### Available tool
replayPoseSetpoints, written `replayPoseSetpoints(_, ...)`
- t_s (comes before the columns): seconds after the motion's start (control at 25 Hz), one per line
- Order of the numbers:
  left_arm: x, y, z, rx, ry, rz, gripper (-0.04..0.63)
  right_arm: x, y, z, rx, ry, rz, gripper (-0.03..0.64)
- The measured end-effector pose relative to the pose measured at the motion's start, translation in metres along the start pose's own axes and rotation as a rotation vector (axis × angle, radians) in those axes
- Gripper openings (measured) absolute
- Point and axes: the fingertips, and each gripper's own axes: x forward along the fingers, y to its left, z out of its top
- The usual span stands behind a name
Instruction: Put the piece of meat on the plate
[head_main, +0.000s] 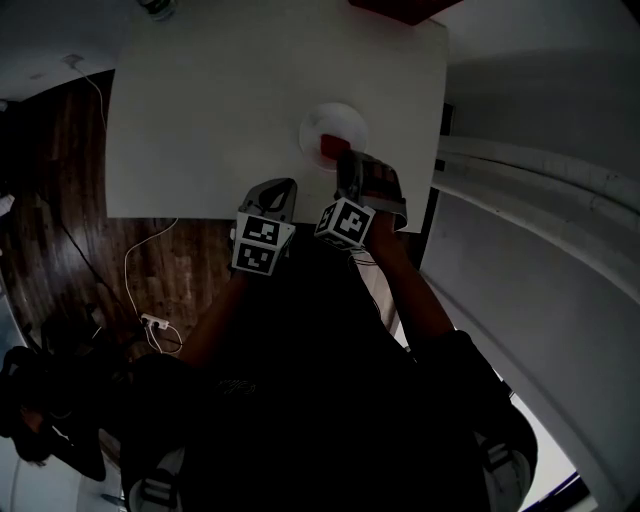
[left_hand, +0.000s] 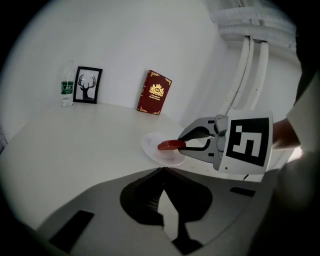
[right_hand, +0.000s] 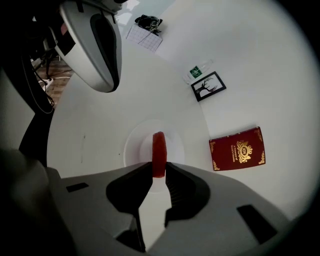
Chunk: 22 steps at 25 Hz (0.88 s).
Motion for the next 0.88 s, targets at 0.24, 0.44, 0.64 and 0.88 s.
replayPoseSetpoints(0.24,0.0,0.003,-0.003,-0.003,0.005,0.013,0.002,0.007,-0.004,0.001,-0.026,-0.018,-0.03,0.094)
replayPoseSetpoints(0.44,0.0,0.001,-0.004,-0.003,0.01,0.015,0.003,0.012,-0.003,0.002,-0.034,-0.022,-0.008,0.1)
replayPoseSetpoints(0.64,0.003,0.001,-0.001,-0.001,0.012,0.019,0.003,0.02,-0.003,-0.001,-0.039,-0.019,0.009,0.115)
replayPoseSetpoints(0.88,0.005,0.007,0.0,-0.003,0.016,0.034,0.003,0.025,-0.005,-0.001,-0.017,-0.016,0.044,0.129)
